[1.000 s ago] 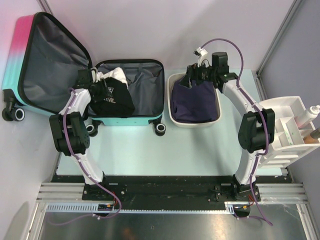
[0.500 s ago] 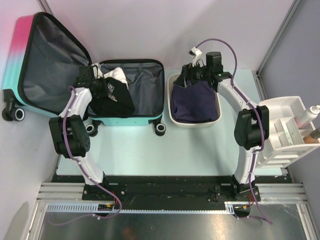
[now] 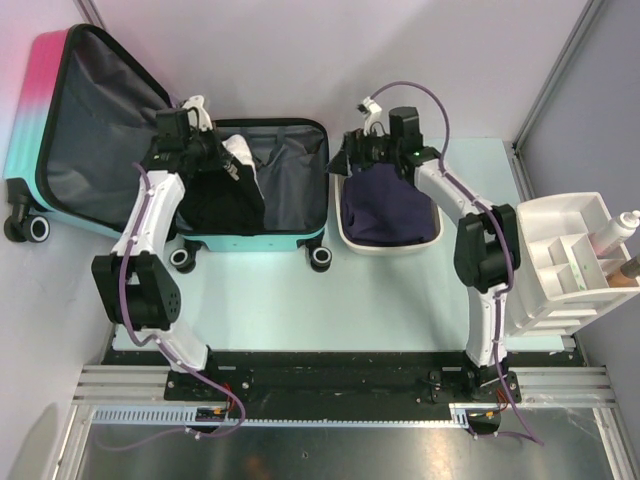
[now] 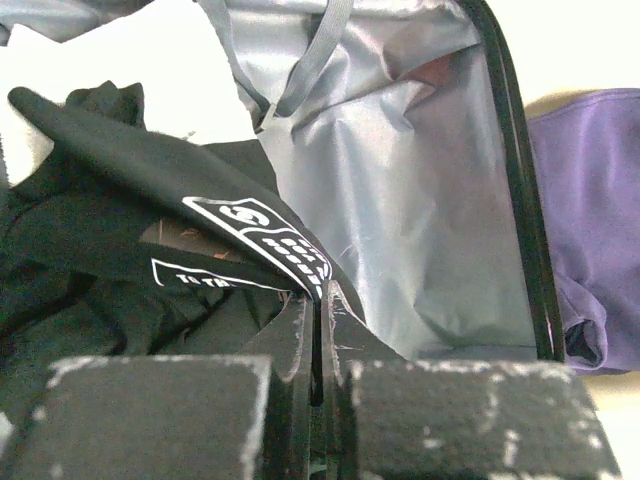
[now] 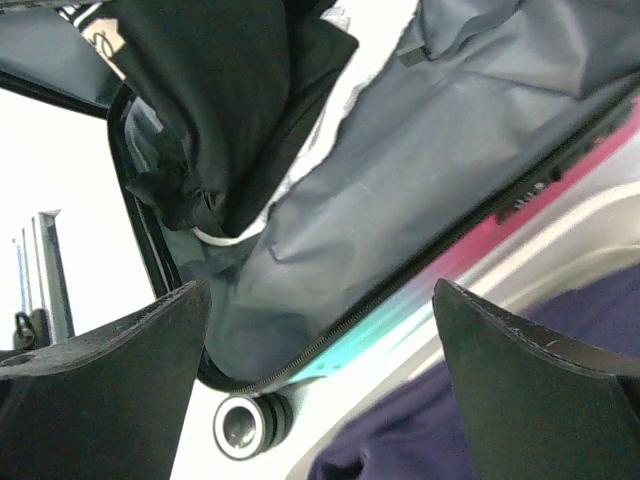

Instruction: Open, take out, and arrange the luggage

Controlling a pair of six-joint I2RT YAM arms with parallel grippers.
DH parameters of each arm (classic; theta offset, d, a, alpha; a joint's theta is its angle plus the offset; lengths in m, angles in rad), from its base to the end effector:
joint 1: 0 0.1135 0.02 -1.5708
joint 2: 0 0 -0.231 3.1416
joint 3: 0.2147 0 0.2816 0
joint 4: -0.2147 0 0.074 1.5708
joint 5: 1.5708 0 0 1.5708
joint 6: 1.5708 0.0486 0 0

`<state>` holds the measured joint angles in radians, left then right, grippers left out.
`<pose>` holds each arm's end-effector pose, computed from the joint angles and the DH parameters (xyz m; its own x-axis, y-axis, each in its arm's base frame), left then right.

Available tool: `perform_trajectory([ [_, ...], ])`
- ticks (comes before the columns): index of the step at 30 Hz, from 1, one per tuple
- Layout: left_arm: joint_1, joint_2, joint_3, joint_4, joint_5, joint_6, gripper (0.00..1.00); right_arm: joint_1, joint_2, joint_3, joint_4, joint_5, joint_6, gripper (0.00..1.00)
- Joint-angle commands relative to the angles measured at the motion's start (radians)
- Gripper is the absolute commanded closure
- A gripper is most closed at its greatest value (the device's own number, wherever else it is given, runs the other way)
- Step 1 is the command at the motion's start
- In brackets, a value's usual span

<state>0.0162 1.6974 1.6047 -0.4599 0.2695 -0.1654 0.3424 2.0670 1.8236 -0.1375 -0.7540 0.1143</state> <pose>0.4317 -0.0059 0.3135 -0.5524 -0.1677 -0.8165 0.1217 0.9528 -0.2780 0.4721 0.2036 0.2679 -0.4441 -0.0700 -0.8932 -0.7979 0.4844 0.3587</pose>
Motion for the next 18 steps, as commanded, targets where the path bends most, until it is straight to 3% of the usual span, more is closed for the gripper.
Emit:
perform_trajectory([
  [1,0.019,-0.1,-0.008,0.023,0.017,0.03,1.0,0.039,0.09,0.068,0.128,-0.042,0.16,0.01],
  [10,0.157,-0.193,-0.305,0.021,-0.055,0.119,1.0,0.121,0.355,0.299,0.245,-0.053,0.429,0.0],
  [18,0.226,-0.13,-0.367,0.02,-0.148,0.196,1.0,0.231,0.513,0.483,0.315,0.001,0.545,0.0],
])
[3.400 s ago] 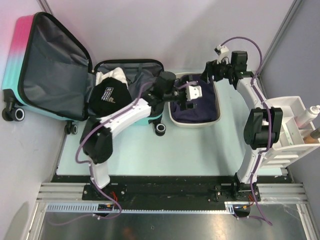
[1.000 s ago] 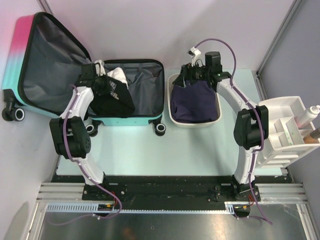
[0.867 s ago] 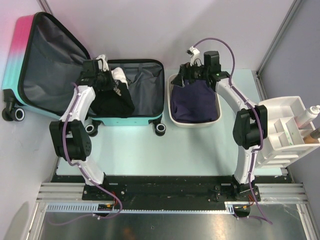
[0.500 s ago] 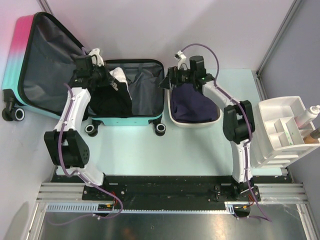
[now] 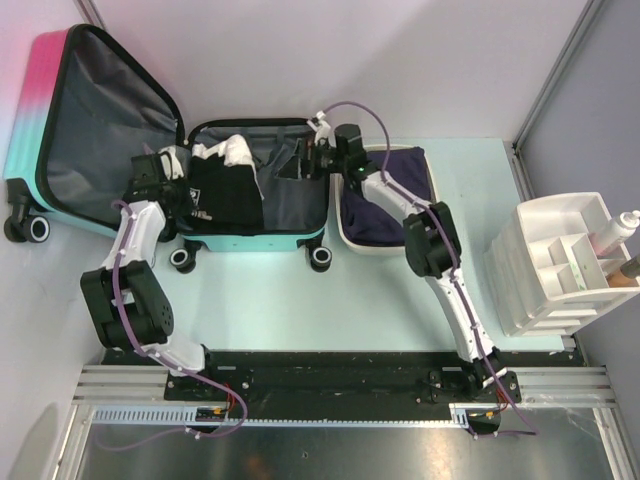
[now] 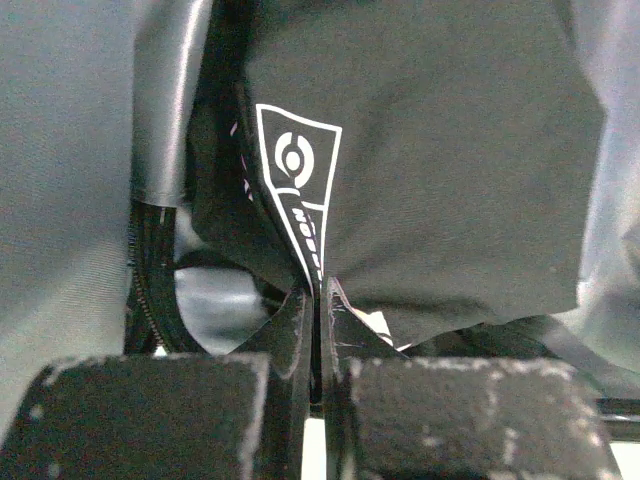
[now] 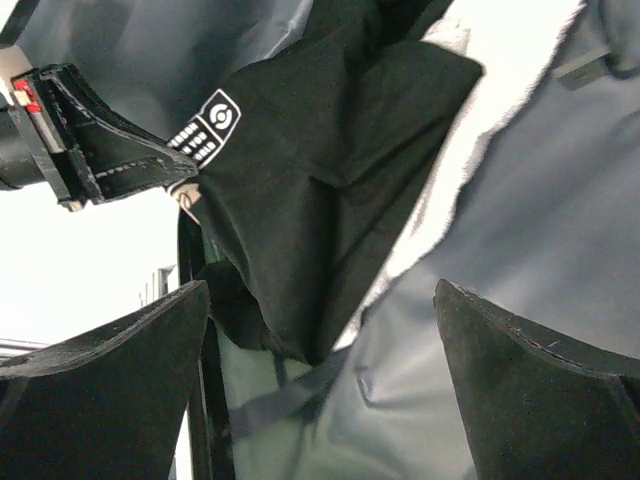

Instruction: Open, take out, and arrange the luggage

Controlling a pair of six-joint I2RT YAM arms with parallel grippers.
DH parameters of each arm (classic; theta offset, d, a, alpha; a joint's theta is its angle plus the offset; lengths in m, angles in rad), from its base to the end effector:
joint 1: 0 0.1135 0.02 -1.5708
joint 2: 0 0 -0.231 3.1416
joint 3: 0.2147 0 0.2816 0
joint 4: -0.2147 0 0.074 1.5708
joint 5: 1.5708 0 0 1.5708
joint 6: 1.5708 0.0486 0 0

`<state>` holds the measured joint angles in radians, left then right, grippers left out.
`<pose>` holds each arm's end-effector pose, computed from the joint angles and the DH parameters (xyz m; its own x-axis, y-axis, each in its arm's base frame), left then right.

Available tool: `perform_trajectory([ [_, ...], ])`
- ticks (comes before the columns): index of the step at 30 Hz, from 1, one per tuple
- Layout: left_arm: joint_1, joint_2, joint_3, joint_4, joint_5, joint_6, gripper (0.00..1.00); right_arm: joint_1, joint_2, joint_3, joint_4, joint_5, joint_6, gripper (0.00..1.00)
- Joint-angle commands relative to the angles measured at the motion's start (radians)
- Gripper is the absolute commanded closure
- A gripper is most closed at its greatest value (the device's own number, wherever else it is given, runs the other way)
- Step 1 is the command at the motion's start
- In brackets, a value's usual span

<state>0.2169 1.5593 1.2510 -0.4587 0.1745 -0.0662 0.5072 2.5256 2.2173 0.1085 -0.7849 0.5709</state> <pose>0.3782 0.0747 0.2336 -0.6703 -0.2144 -0.7105 -0.1345 0.9766 -0.1679 0.5035 0.3191 0.1991 -0.6589 0.0712 -0.7489 -0.7049 0.2893 0.6477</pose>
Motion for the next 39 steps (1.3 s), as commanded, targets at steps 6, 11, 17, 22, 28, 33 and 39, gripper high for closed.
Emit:
perform_trajectory([
  [6,0.03,0.016,-0.035,0.018,-0.038,0.128,1.0,0.137,0.065,0.107,0.003,0.251,0.015,0.0],
  [11,0.03,0.027,-0.036,0.018,-0.046,0.154,1.0,0.175,0.11,0.137,0.045,0.248,0.044,0.07],
  [17,0.033,0.041,-0.039,0.021,-0.03,0.167,1.0,0.205,0.168,0.189,0.103,0.266,0.058,0.25],
  [22,0.036,0.033,-0.044,0.023,-0.014,0.172,1.0,0.217,0.228,0.228,0.12,0.276,0.069,0.27],
  [28,0.036,0.03,-0.051,0.029,-0.004,0.18,1.0,0.247,0.239,0.245,0.178,0.237,0.107,0.29],
  [33,0.036,0.036,-0.056,0.034,0.002,0.167,1.0,0.272,0.228,0.243,0.211,0.207,0.109,0.35],
  [39,0.036,0.027,-0.076,0.04,0.0,0.155,1.0,0.283,0.216,0.234,0.221,0.208,0.11,0.64],
])
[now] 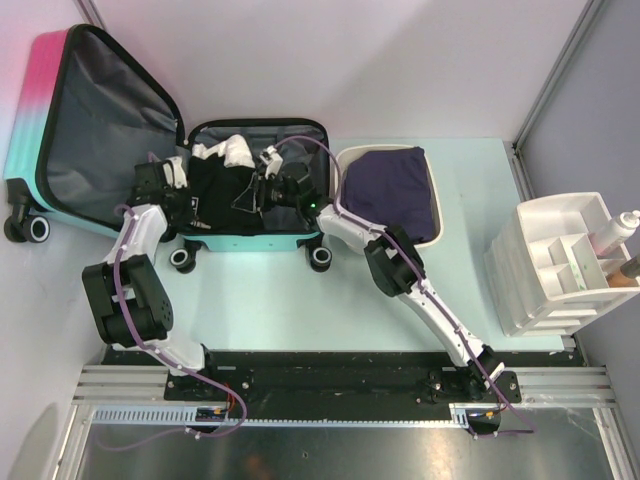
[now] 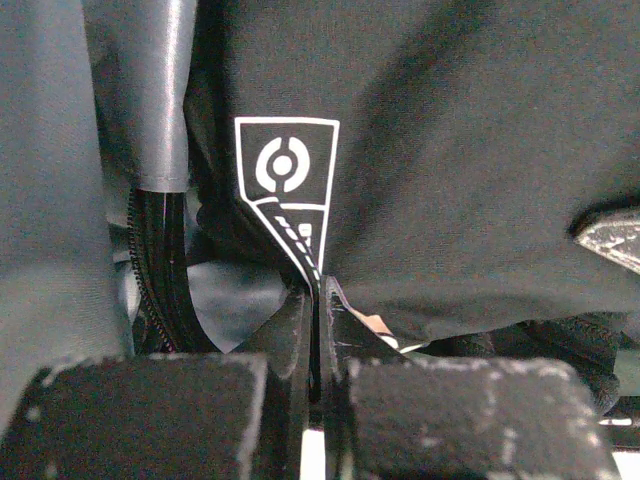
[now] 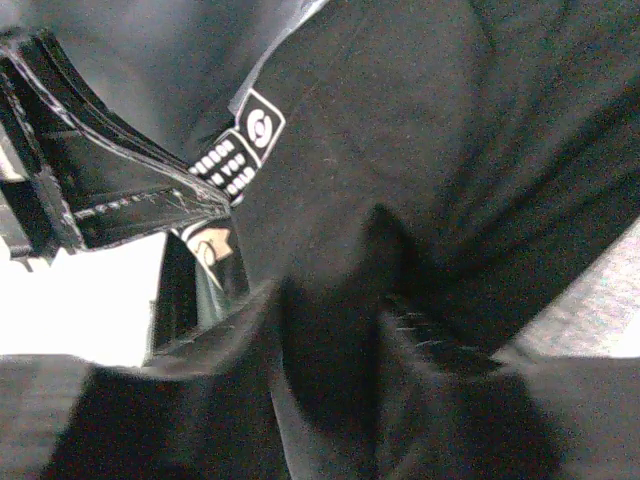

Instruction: Open, take out, and arrange the luggage

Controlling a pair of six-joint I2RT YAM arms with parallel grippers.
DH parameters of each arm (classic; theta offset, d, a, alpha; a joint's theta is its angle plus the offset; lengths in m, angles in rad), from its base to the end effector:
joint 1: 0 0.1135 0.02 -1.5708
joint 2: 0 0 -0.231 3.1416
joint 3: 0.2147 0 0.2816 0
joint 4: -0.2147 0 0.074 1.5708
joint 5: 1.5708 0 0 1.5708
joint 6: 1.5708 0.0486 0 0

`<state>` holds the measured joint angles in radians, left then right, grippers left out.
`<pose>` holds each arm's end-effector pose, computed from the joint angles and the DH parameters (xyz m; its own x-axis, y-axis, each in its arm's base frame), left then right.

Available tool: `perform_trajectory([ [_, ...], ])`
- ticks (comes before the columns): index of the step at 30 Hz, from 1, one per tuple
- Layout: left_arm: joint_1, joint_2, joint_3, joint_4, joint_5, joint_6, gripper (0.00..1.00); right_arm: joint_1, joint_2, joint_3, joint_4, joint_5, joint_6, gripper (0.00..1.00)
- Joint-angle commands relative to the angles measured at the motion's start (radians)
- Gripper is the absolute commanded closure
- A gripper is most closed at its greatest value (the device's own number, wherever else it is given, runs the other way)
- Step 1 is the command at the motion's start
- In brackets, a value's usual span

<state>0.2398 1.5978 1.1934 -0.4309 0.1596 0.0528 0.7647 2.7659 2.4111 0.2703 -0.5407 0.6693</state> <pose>0.3755 0.0838 0.2009 -0.7262 -0.1239 -0.6762 -0.0927 0.9923 -0.0823 0.4366 0.4535 0.1492 -0.6457 0.1177 -0.7545 -0.7180 0.2430 0.6523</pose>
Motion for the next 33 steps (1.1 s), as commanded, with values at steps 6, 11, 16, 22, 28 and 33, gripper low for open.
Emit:
perform_trajectory([
  [6,0.015,-0.056,-0.031,0.012,0.083,0.061,0.66,-0.008,-0.1,0.022,0.038,-0.013,-0.049,1.0],
  [11,0.015,-0.156,-0.031,0.012,0.19,0.085,0.15,-0.054,-0.175,-0.003,0.029,0.018,-0.082,1.0],
  [16,0.019,-0.226,-0.006,0.012,0.215,0.09,0.0,-0.082,-0.226,0.0,0.01,0.062,-0.114,1.0],
  [22,0.038,-0.265,0.023,0.011,0.208,0.082,0.0,-0.111,-0.252,0.005,0.003,0.08,-0.116,1.0],
  [28,0.041,-0.268,0.028,0.011,0.227,0.062,0.0,-0.131,-0.267,0.022,0.021,0.091,-0.1,1.0],
  [33,0.041,-0.265,0.032,0.012,0.247,0.051,0.0,-0.159,-0.31,0.037,0.026,0.097,-0.08,1.0],
])
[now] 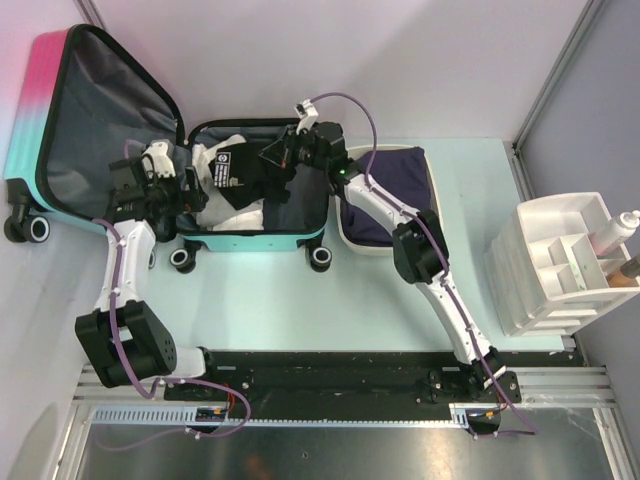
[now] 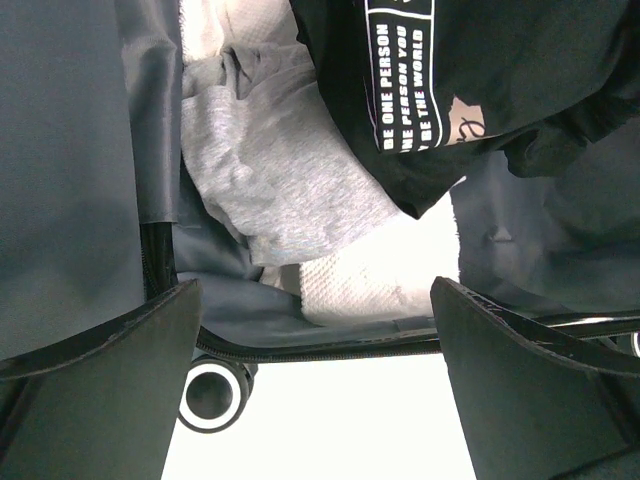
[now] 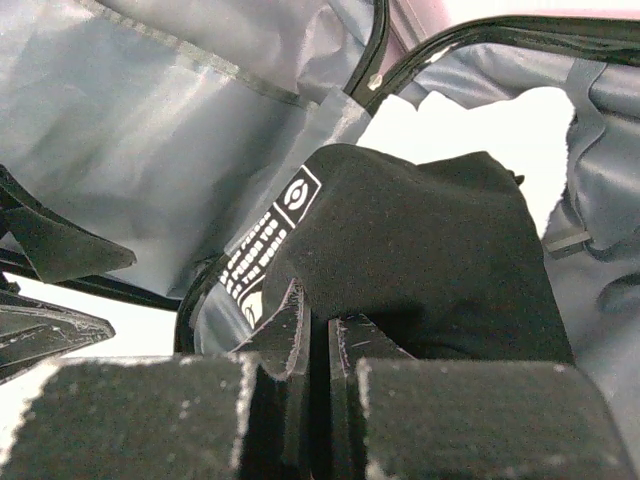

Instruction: Open, take out, and arrange the luggage

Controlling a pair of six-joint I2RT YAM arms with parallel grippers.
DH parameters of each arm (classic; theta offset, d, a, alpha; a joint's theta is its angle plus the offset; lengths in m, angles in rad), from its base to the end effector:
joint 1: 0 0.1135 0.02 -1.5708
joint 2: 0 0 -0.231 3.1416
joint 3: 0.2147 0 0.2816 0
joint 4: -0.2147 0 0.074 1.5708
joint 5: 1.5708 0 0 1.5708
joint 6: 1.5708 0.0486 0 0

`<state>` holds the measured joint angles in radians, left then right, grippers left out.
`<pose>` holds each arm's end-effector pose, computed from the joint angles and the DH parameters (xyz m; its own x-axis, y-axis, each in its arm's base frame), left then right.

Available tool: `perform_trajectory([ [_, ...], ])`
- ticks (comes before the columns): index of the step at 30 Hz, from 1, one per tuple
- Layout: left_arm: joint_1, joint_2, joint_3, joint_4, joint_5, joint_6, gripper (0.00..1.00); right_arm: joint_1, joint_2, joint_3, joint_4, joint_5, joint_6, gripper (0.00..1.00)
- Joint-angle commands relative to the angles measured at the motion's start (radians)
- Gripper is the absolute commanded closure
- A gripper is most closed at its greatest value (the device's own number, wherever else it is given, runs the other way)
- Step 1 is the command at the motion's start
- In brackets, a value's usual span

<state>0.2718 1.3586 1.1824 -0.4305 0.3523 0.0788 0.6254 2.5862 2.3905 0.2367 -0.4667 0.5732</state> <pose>0.3426 0.0781 0.2820 -0.5459 -0.0754 -0.8345 0.0643 0.9892 -0.1315 0.4859 0.3778 0.2455 -0.4533 0.2701 -0.8495 -0.7635 0.3742 0.5264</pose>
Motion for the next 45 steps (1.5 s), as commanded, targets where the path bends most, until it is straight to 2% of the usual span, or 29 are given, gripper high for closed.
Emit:
perform_trajectory([
  [1,0.009,-0.026,0.045,0.012,0.063,0.026,0.0,-0.03,-0.142,0.056,0.053,0.023,0.019,1.0],
  [11,-0.019,0.042,0.132,0.013,0.122,0.021,0.0,-0.187,-0.391,-0.112,-0.025,0.0,0.047,1.0],
  [16,-0.077,0.076,0.175,0.012,0.114,0.03,0.0,-0.291,-0.523,-0.287,-0.117,-0.02,0.027,1.0],
  [20,-0.114,0.114,0.209,0.013,0.109,0.022,0.0,-0.361,-0.627,-0.431,-0.128,-0.023,0.001,1.0],
  [26,-0.155,0.191,0.273,0.013,0.105,0.003,0.0,-0.438,-0.627,-0.445,-0.169,-0.046,0.03,1.0],
  [35,-0.195,0.247,0.327,0.013,0.088,-0.007,0.0,-0.444,-0.705,-0.508,-0.149,-0.11,0.119,1.0],
  [37,-0.198,0.254,0.332,0.015,0.086,-0.013,0.0,-0.451,-0.742,-0.563,-0.163,-0.122,0.137,1.0],
  [42,-0.201,0.275,0.342,0.013,0.091,-0.021,0.0,-0.481,-0.791,-0.809,-0.175,-0.127,0.041,1.0],
  [44,-0.206,0.277,0.344,0.012,0.088,-0.017,0.0,-0.506,-0.749,-0.878,-0.217,-0.127,-0.065,1.0],
  [45,-0.207,0.28,0.344,0.012,0.083,-0.013,0.0,-0.515,-0.724,-0.88,-0.3,-0.131,-0.157,1.0],
])
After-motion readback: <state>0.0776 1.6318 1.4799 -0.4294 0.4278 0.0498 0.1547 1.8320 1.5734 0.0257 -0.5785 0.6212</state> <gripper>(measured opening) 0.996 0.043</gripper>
